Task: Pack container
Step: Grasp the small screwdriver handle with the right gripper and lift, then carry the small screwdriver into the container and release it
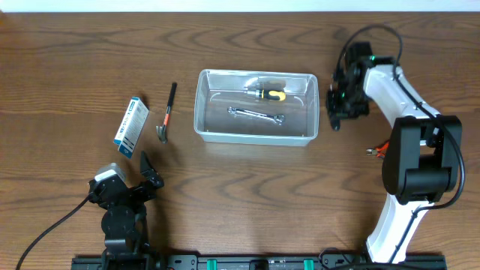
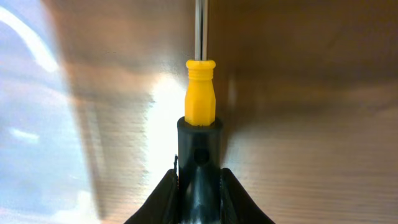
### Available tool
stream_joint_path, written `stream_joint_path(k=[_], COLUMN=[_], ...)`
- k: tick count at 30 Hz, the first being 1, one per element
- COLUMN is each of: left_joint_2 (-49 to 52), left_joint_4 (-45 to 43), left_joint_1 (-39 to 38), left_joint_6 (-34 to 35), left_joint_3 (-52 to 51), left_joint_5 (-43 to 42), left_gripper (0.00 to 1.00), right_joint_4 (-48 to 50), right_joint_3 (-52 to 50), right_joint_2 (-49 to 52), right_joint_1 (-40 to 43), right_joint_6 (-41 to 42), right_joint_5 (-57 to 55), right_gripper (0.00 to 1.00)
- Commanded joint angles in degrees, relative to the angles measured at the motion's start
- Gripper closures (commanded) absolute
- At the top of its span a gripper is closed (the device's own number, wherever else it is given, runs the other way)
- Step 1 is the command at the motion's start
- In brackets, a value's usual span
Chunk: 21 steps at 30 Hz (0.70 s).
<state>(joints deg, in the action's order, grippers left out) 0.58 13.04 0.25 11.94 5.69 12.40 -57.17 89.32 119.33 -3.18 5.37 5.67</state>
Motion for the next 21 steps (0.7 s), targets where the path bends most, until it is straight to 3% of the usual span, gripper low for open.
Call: stream_joint_path(k=[1,6,11,21], left_joint_2=[-0.3,-0.3,-0.3,-0.3], left_joint_4=[0.5,0.5,0.5,0.5], left_joint_1=[-0.2,-0.2,-0.2,-0.2], left_joint_6=[-0.5,-0.5,-0.5,-0.5], left_joint_3=[-1.4,-1.4,-1.4,-1.4], left_joint_5=[0.3,0.3,0.3,0.3], left_gripper=[0.02,0.02,0.02,0.02], right_joint_4=[-3.1,-9.7,-16.5,-25.0], right_joint_3=[9.7,22.0,32.1,36.2], right_joint_2=[-0.7,-0.9,-0.9,-1.0], right_joint_1=[0.1,-0.2,-3.1,-14.5], right_joint_6=[-3.0,-6.3,-15.0,-36.0], right_joint_5=[-0.8,-0.7,-0.7,8.9], right_gripper=[0.99,0.99,0.99,0.99])
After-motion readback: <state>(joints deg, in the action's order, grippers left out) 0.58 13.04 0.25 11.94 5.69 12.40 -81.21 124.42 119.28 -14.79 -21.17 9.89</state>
